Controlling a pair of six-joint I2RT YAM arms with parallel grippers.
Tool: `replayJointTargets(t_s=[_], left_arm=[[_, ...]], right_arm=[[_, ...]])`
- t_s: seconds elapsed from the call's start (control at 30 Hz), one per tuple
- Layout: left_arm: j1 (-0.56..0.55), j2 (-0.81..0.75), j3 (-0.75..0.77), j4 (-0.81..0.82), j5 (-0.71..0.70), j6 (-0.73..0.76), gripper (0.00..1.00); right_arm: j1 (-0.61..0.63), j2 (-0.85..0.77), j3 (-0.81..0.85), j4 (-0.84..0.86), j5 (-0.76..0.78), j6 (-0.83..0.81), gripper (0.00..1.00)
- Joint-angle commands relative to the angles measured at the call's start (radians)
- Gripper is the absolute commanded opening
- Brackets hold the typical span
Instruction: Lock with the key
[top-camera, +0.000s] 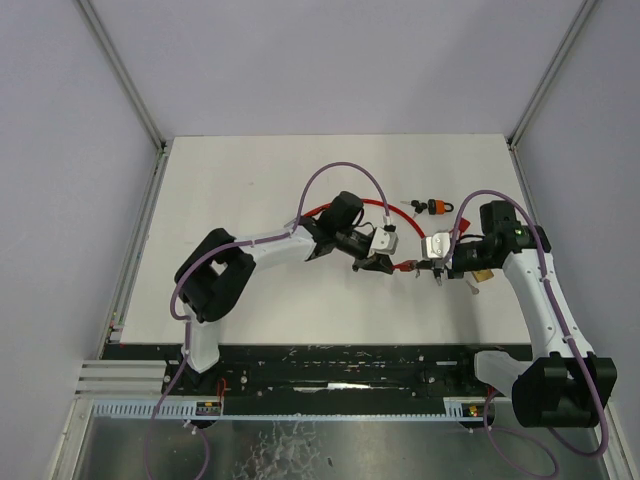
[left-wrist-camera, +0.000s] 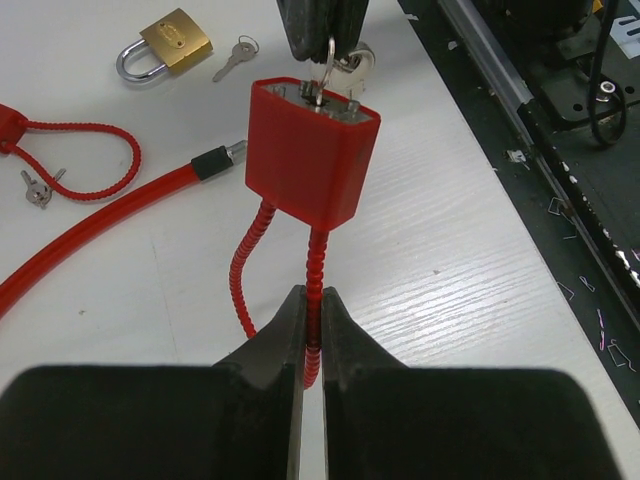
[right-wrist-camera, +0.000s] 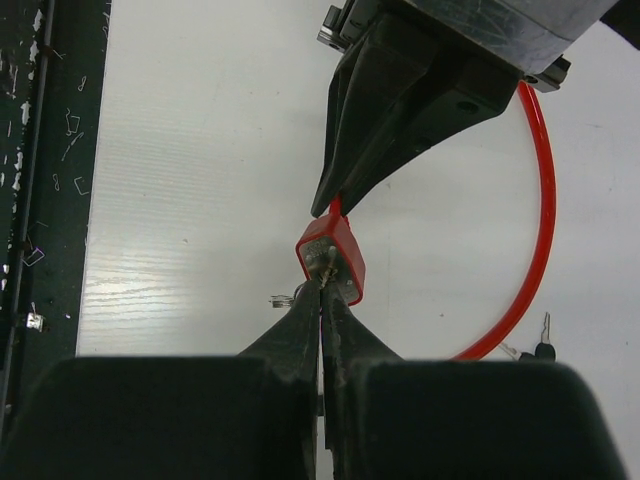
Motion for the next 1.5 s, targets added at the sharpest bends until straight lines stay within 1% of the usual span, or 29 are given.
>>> replayJointTargets(t_s=[0.0, 0.37, 0.73, 0.9, 0.97, 1.0, 1.03, 1.07, 1.1, 1.17, 1.23, 1.3, 1.4, 1.47], left_arm=[[0.020, 0.032, 0.030, -0.101, -0.016, 0.037, 0.00], [0.020, 0.042, 0.039, -0.123, -0.055, 0.049, 0.00], [0.022, 0.039, 0.029, -0.115, -0.107, 0.053, 0.00], [0.022, 0.022, 0.004, -0.072, -0.112, 0.042, 0.00], [0.021, 0.018, -0.002, -0.059, -0.113, 0.035, 0.00], [0.021, 0.016, -0.004, -0.053, -0.114, 0.030, 0.00], [0.022, 0.015, -0.006, -0.046, -0.113, 0.026, 0.00], [0.021, 0.012, -0.010, -0.040, -0.112, 0.024, 0.00], [0.021, 0.010, -0.013, -0.034, -0.111, 0.021, 0.00], [0.021, 0.008, -0.018, -0.026, -0.111, 0.017, 0.00], [0.021, 0.007, -0.018, -0.022, -0.105, 0.016, 0.00], [0.020, 0.009, -0.018, -0.023, -0.099, 0.015, 0.00], [0.018, 0.011, -0.017, -0.023, -0.093, 0.016, 0.00], [0.016, 0.009, -0.016, -0.022, -0.092, 0.017, 0.00]], right_arm=[[-0.030, -0.027, 0.069, -0.068, -0.038, -0.012, 0.00], [-0.063, -0.030, 0.099, -0.102, -0.062, -0.011, 0.00], [-0.091, -0.041, 0.109, -0.061, -0.068, 0.076, 0.00], [-0.093, -0.038, 0.091, -0.039, -0.104, 0.094, 0.00], [-0.093, -0.037, 0.060, -0.025, -0.146, 0.092, 0.00], [-0.093, -0.035, 0.036, -0.023, -0.176, 0.072, 0.05], [-0.093, -0.036, 0.009, -0.018, -0.205, 0.048, 0.20], [-0.093, -0.039, -0.025, -0.007, -0.222, 0.023, 0.32], [-0.093, -0.045, -0.057, 0.013, -0.233, 0.001, 0.40], [-0.092, -0.065, -0.110, 0.074, -0.229, -0.005, 0.52], [-0.091, -0.076, -0.139, 0.117, -0.214, -0.017, 0.58], [-0.085, -0.068, -0.152, 0.120, -0.202, -0.056, 0.60], [-0.073, -0.036, -0.146, 0.110, -0.185, -0.103, 0.60], [-0.068, -0.002, -0.127, 0.105, -0.177, -0.103, 0.56]])
